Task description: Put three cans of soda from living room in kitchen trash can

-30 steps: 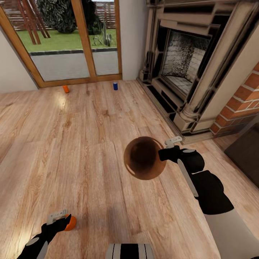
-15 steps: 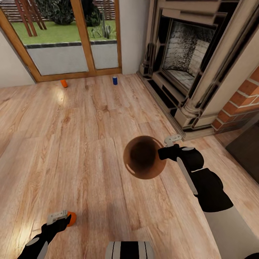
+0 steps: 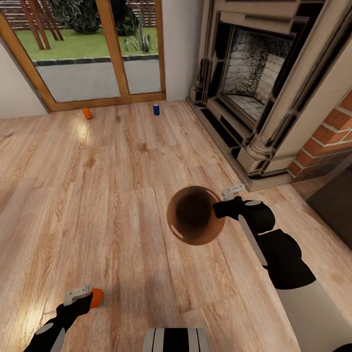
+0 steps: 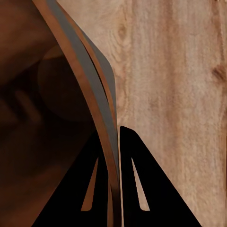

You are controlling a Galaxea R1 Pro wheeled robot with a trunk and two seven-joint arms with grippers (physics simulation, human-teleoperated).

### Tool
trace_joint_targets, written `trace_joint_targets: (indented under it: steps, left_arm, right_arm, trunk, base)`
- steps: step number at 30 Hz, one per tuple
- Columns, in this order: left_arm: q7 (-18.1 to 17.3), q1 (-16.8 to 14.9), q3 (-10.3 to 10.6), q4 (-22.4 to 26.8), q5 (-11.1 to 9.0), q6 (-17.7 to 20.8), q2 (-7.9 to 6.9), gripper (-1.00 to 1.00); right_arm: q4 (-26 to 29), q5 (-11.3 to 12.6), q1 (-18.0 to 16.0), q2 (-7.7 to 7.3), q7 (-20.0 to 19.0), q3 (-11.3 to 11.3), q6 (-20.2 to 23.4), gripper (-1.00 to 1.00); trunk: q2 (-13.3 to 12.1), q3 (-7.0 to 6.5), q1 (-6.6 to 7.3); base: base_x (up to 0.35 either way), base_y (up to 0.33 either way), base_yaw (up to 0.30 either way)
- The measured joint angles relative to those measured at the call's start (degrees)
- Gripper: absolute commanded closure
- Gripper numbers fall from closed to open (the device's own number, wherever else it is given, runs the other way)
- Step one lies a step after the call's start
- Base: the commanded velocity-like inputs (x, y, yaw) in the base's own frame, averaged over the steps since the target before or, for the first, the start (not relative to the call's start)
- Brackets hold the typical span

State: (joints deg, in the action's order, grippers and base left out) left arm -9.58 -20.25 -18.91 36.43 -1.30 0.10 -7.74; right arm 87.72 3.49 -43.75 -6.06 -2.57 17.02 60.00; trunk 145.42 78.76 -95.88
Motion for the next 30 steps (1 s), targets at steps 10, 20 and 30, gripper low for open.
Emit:
trace_joint_targets:
  steps: [10, 20, 30]
  left_arm:
    - [0.03, -0.04, 0.02, 0.00, 0.01, 0.08, 0.00, 1.00]
    - [0.12, -0.06, 0.02, -0.10, 0.19, 0.53, 0.01, 1.00]
    - [-0.03, -0.06, 0.01, -0.12, 0.30, 0.87, 0.01, 1.00]
  right_arm:
    - [-0.03, 0.04, 0.07, 0.01, 0.06, 1.67, 0.00, 1.00]
    - [-0.01, -0.26, 0.07, -0.01, 0.06, 2.03, 0.00, 1.00]
    - [-0.02, -0.27, 0.08, 0.01, 0.14, 2.05, 0.00, 1.00]
  trunk:
    - [0.00, 0.00, 0.00]
    - [-0.02, -0.44, 0.06]
    - [-0.16, -2.65, 0.31]
  base:
    - [0.000, 0.000, 0.000]
    - [0.000, 0.000, 0.000]
    - [0.000, 0.000, 0.000]
